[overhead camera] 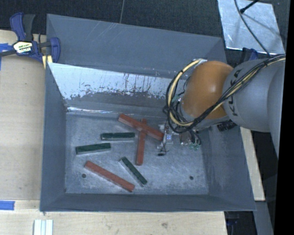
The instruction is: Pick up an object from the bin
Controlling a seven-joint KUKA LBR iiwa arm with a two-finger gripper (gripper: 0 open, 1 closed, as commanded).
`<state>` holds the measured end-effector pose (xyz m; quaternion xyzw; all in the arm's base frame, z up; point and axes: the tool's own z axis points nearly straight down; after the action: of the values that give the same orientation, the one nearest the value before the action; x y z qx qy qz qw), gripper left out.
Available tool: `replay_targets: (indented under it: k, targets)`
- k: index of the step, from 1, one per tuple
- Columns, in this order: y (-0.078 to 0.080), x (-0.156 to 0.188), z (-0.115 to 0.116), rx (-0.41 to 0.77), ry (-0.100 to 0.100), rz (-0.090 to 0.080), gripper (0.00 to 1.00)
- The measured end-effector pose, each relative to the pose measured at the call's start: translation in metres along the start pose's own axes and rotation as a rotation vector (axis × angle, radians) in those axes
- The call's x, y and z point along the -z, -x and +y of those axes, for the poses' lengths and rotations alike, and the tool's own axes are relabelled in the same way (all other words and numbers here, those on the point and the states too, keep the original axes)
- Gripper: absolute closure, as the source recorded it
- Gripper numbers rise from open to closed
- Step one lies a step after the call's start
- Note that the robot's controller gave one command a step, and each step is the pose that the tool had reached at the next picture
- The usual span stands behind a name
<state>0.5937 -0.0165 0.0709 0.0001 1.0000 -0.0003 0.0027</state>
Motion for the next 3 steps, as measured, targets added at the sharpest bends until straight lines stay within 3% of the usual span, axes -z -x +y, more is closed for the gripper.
replay_targets:
  k: [1,2,3]
  targets:
    - [-0.006,0.034,-0.014,0.009,-0.001,-0.003,1.0]
    - [-0.006,0.032,-0.013,0.009,0.0,0.0,0.0]
    - [0.027,-0.001,0.047,-0.013,0.002,0.004,0.0]
